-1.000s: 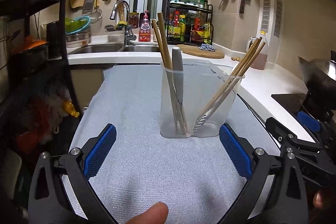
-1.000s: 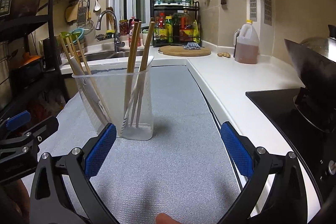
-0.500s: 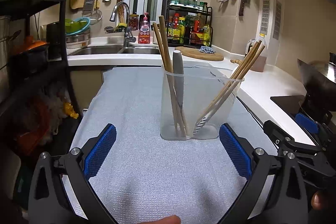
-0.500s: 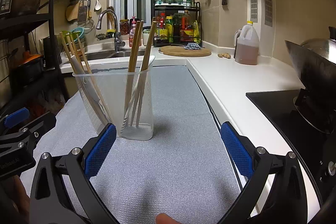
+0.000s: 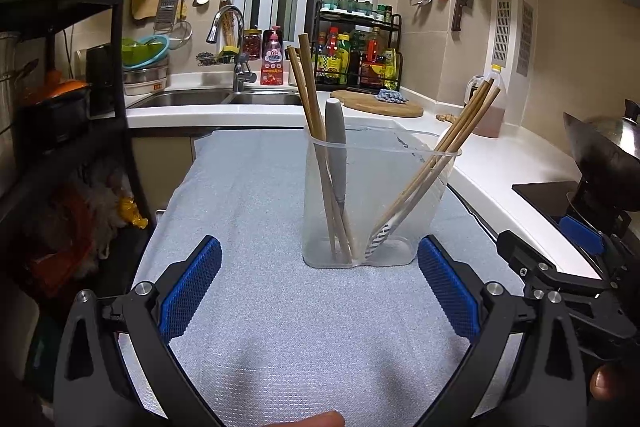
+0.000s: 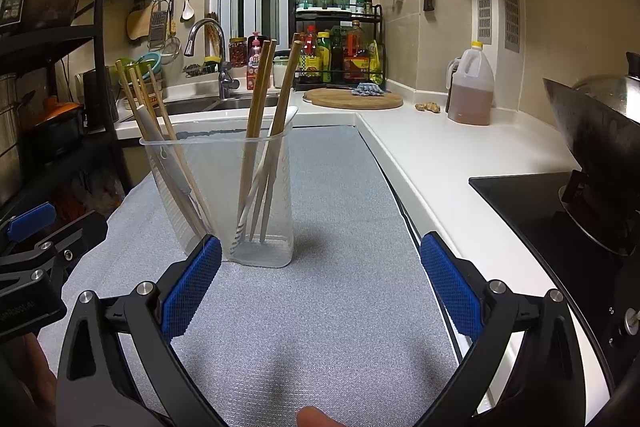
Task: Organize utensils
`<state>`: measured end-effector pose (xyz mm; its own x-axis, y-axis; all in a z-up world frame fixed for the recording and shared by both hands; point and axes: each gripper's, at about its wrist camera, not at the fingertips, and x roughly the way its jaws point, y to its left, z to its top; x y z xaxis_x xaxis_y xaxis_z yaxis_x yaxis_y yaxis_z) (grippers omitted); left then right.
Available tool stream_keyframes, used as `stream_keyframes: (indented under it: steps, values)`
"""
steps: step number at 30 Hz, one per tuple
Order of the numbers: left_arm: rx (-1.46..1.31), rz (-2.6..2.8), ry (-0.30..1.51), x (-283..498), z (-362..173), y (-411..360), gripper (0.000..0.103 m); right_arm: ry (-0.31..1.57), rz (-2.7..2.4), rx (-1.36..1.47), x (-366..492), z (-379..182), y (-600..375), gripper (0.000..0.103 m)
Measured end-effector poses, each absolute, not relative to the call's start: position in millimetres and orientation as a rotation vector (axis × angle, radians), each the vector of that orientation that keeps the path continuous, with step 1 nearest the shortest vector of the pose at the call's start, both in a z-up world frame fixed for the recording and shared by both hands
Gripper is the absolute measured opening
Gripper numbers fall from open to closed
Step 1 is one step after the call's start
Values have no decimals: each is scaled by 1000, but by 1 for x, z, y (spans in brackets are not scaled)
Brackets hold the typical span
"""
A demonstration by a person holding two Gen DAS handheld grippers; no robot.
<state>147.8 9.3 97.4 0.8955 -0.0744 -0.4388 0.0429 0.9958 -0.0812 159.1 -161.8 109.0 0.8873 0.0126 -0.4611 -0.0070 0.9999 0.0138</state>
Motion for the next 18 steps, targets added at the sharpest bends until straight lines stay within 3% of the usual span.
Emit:
stream_keyframes:
  steps: [18]
  values:
    - [-68,-68,453,147,98,7,95,472,10,10,155,109,-159,98]
